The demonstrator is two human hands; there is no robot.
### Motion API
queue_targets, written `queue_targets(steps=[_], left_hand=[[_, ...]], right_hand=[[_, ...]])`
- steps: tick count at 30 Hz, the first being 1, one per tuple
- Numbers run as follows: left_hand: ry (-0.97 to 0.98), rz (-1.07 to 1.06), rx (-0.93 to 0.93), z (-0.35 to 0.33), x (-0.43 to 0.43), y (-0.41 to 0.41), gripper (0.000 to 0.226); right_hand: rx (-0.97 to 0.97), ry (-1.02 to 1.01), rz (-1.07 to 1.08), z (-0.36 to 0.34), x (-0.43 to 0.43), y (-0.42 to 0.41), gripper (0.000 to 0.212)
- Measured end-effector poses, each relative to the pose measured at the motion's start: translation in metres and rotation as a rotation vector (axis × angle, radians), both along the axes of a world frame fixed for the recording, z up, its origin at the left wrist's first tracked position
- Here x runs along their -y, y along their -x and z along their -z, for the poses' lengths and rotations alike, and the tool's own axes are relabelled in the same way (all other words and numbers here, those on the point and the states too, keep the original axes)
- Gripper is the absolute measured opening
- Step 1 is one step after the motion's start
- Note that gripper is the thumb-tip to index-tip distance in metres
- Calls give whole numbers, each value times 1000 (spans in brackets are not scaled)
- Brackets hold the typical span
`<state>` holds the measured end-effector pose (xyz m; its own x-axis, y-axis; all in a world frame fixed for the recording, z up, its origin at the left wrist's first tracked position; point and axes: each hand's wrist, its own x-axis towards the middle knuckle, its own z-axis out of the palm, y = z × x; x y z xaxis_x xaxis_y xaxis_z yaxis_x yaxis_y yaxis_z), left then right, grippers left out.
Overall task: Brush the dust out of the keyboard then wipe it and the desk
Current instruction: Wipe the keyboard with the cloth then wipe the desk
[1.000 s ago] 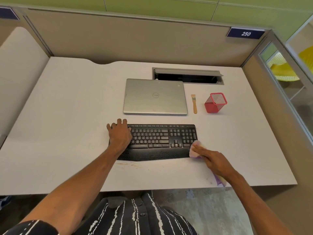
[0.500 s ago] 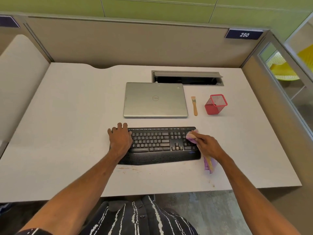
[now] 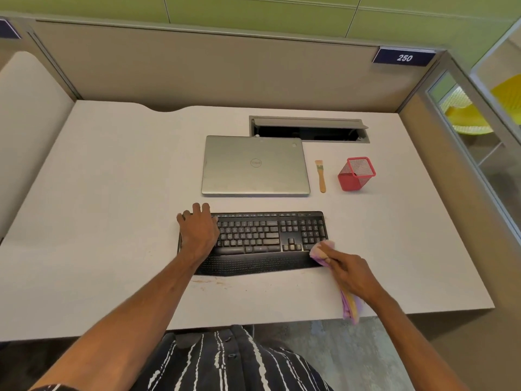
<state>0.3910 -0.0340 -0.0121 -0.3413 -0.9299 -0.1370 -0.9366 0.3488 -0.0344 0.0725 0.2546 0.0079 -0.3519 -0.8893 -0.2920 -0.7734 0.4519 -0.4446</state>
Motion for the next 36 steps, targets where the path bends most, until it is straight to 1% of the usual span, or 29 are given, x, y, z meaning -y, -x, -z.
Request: queue_targets(steps=[4, 7, 13, 16, 19, 21, 22, 23, 25, 28, 30, 32, 34, 36], left_hand=[[5, 32, 46, -1, 4, 2, 45], [-3, 50, 86, -4, 6, 4, 47], [-22, 73, 98, -2, 6, 2, 56], [-15, 68, 127, 2, 1, 2, 61], [-10, 68, 139, 3, 0, 4, 65], [-18, 65, 156, 2, -1, 5, 68], [-24, 63, 158, 2, -2, 5, 70], [-29, 59, 148, 3, -2, 6, 72], [-61, 38, 102, 6, -1, 7, 77], [-119, 19, 35, 11, -2, 5, 87], [-152, 35, -13, 15, -11, 2, 97], [-169, 81, -58, 23, -26, -5, 106], [-145, 166, -95, 30, -43, -13, 109], [-149, 269, -100, 36, -56, -21, 113]], right_hand=[[35, 35, 50, 1, 4, 2, 43], [48, 68, 87, 2, 24, 11, 44], [-2, 107, 102, -4, 79, 21, 39], [-39, 81, 91, -5, 78, 19, 38], [-79, 57, 59, -4, 57, 6, 40], [-85, 84, -1, -6, 40, -11, 43], [-55, 83, -29, -7, 33, -23, 44], [-14, 92, -38, -8, 30, -34, 43], [-4, 69, -90, -6, 33, -53, 45], [-166, 63, -332, 10, 53, -73, 73], [-186, 77, -473, 13, 68, -86, 80], [-189, 82, -620, 13, 77, -102, 80], [-189, 93, -733, 19, 77, -108, 79], [-153, 100, -732, 24, 71, -98, 79]])
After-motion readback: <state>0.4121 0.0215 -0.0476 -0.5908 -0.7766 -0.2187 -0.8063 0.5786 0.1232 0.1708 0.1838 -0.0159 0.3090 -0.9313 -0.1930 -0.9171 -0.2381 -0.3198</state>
